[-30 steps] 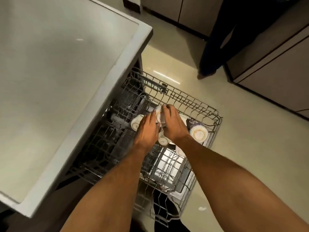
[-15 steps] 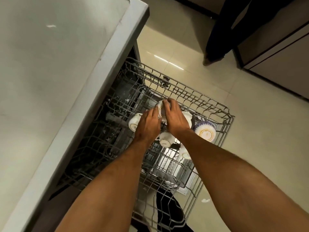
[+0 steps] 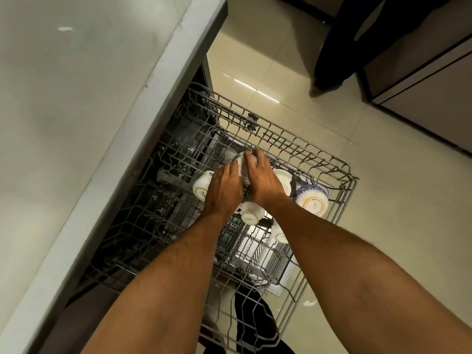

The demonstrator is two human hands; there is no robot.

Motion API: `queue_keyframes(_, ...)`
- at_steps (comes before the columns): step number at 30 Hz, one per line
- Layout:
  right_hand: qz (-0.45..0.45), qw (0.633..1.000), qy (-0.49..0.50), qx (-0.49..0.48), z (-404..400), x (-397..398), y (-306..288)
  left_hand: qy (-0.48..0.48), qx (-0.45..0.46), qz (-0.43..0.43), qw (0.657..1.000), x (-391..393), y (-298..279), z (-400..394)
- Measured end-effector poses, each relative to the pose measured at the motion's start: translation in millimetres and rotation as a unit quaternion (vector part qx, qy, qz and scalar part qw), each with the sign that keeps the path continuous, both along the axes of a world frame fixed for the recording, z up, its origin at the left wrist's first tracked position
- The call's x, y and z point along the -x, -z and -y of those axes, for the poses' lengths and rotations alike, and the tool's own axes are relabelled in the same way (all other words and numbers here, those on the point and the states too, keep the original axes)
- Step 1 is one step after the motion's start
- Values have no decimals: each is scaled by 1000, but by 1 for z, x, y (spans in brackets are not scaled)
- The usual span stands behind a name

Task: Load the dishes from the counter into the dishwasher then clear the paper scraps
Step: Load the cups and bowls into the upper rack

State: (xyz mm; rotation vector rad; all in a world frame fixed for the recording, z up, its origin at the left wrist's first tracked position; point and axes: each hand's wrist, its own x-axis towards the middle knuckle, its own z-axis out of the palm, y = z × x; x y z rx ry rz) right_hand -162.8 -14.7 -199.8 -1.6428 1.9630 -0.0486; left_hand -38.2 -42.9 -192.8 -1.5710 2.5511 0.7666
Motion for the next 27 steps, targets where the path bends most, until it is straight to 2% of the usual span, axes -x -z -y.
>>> queue_keyframes(12, -26, 999, -22, -9, -4, -5, -6, 26, 20, 82, 996, -2, -4, -4)
queue_keyframes(19, -56, 998, -23, 21, -15, -12, -23, 20, 48, 76, 996, -17, -18, -11)
queue_keyframes(27, -115, 991, -43, 58, -49, -41, -71, 13, 92, 79, 992, -58, -68, -41)
